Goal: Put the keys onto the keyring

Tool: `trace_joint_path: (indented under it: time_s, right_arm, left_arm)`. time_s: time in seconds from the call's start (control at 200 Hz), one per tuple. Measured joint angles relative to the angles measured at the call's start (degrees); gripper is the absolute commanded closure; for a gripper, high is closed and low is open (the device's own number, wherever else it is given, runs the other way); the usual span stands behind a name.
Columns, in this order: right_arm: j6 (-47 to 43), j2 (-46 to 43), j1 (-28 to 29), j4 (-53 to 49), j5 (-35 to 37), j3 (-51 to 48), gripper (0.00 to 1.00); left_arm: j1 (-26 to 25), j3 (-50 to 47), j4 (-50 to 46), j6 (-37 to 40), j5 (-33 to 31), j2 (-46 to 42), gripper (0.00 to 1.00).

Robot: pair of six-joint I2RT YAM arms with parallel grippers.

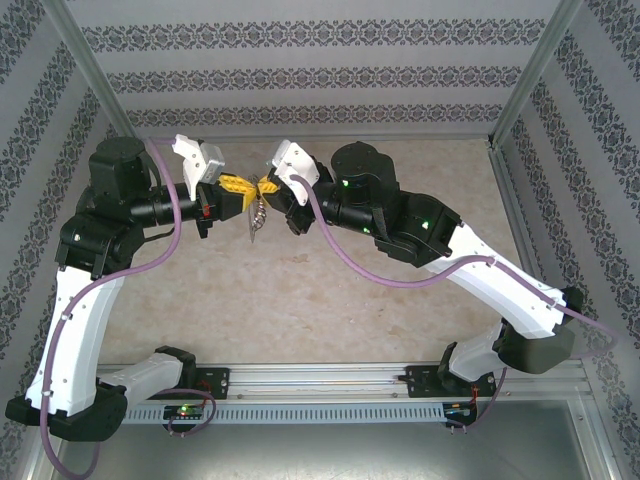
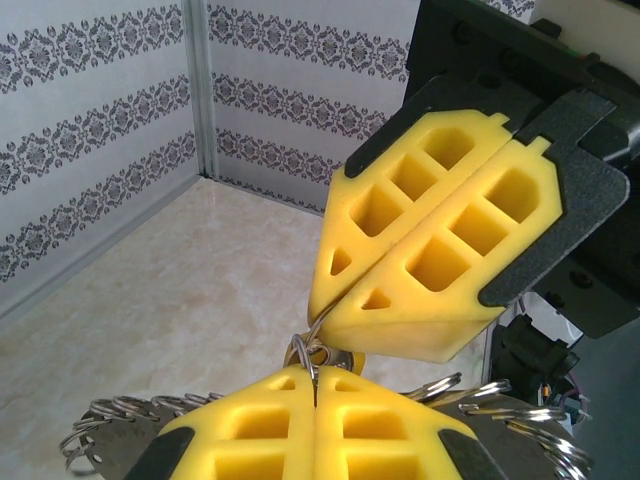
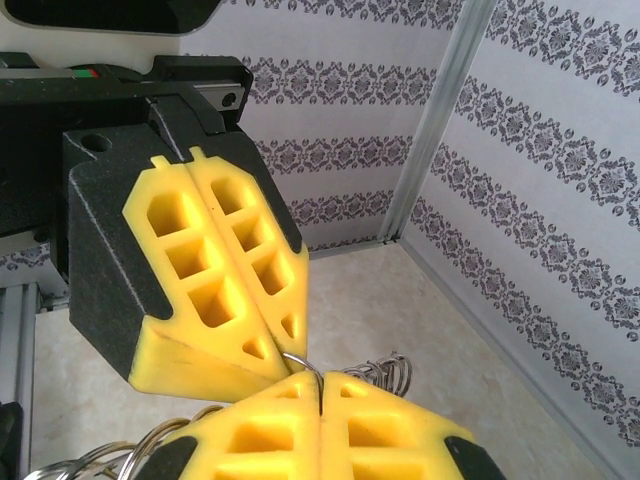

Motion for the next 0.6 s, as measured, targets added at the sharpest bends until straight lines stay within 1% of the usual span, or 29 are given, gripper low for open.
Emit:
trace_joint_path:
  time_s: [0.6]
  right_arm:
    - [1.5, 0.4, -0.8, -2.2, 1.6, 0.8, 1.00]
  left_arm:
    - [0.1, 0.0, 0.0, 0.0, -0.4, 0.4, 1.00]
